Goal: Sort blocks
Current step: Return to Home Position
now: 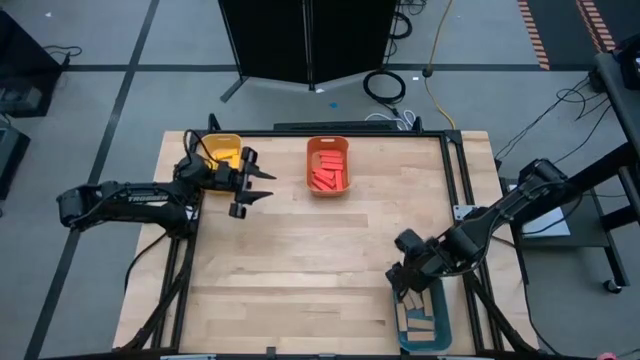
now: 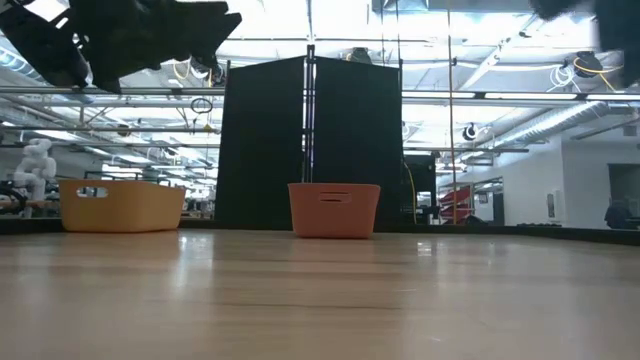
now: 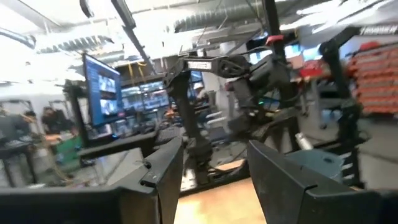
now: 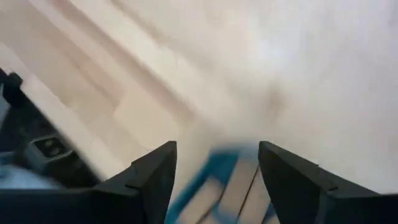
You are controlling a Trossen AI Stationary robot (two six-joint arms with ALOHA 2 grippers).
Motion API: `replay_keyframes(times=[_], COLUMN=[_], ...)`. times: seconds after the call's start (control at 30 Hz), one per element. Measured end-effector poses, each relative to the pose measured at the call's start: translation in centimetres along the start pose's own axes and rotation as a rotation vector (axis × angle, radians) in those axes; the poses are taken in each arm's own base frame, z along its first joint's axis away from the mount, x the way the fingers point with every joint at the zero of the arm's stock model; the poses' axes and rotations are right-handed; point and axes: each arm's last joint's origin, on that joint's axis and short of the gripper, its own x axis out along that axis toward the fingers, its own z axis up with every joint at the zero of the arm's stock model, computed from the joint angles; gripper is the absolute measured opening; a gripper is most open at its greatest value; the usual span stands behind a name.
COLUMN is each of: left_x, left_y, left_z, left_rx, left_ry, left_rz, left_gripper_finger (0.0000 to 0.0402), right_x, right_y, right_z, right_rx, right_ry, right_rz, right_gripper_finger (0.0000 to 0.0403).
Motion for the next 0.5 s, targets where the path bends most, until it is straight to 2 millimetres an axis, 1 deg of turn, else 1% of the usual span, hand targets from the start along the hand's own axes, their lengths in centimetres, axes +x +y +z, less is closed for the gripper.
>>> replay_keyframes(times=[0.1,0.2,0.3,0.4,0.5], left_x=[0.3,0.5,0.7,0.8,1.1], left_y=[-0.3,-0.6,-0.9,-2.0,-3.3], left_z=[0.0,-0.1,-0.5,-1.2,-1.5], left_rx=[-0.064,-0.116,-0.222,-0.29,-0.337], left_ry=[0.0,0.013,0.036,0.065,0.076], left_rz=[-0.003,0.044,0.133,0.127,0.12], left_gripper_finger=[0.0176,0.0176,0.0176,0.0176,0.0176], right_x=[-0.4,-0.8,-0.7,0.6,2.3], right_y=[-0.1,-0.3,-1.1,-2.4,-3.4], right_z=[0.9,2.0,3.2,4.5,5.9], right_rx=[-0.191,-0.376,-0.475,-0.533,-0.623], right_ry=[-0.18,-0.343,-0.42,-0.461,-0.527], right_rz=[0.0,-0.051,-0.104,-0.101,0.003], right_gripper_finger=[0.0219,0.0219,0.0213,0.0197,0.0171])
